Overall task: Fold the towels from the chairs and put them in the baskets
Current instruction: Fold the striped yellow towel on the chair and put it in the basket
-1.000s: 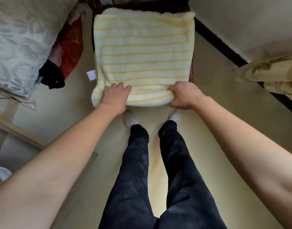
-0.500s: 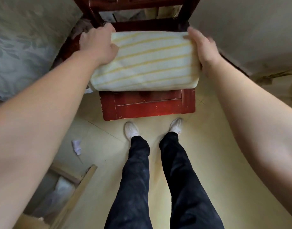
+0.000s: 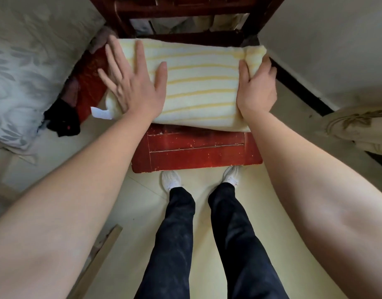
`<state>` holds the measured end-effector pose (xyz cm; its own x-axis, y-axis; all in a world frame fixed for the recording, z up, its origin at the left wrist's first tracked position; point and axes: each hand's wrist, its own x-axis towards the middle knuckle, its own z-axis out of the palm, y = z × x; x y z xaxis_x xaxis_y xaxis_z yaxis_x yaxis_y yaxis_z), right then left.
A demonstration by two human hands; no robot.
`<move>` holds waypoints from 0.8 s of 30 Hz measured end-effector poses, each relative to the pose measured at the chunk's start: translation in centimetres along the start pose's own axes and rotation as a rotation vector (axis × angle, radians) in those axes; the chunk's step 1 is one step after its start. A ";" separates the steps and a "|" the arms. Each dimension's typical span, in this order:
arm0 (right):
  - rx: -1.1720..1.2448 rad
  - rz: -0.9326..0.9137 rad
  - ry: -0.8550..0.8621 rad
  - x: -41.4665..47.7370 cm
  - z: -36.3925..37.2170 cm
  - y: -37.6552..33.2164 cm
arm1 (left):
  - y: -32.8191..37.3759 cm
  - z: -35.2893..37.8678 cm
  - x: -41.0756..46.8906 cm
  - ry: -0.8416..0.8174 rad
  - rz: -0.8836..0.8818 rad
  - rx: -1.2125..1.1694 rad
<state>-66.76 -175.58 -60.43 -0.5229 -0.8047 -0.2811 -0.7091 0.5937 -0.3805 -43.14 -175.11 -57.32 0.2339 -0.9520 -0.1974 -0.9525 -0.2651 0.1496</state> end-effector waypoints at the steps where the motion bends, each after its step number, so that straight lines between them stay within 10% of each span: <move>1: -0.031 0.017 0.025 -0.3 0.0 -0.1 | -0.4 0.4 -0.3 -0.063 -0.042 -0.026; 8: -0.026 0.030 0.100 -6.0 0.2 -0.4 | -0.5 1.1 2.1 -0.358 -0.146 -0.173; 12: 0.158 0.268 -0.207 -6.0 0.5 -0.4 | -1.9 1.2 1.7 -0.305 -0.171 -0.396; 24: 0.250 0.230 -0.144 -7.1 0.5 1.3 | -1.5 2.1 -0.8 -0.258 -0.315 -0.483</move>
<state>-63.74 -169.14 -59.35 -0.5709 -0.6522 -0.4987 -0.4334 0.7553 -0.4916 -42.28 -173.58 -59.41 0.3764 -0.7655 -0.5218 -0.6362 -0.6230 0.4551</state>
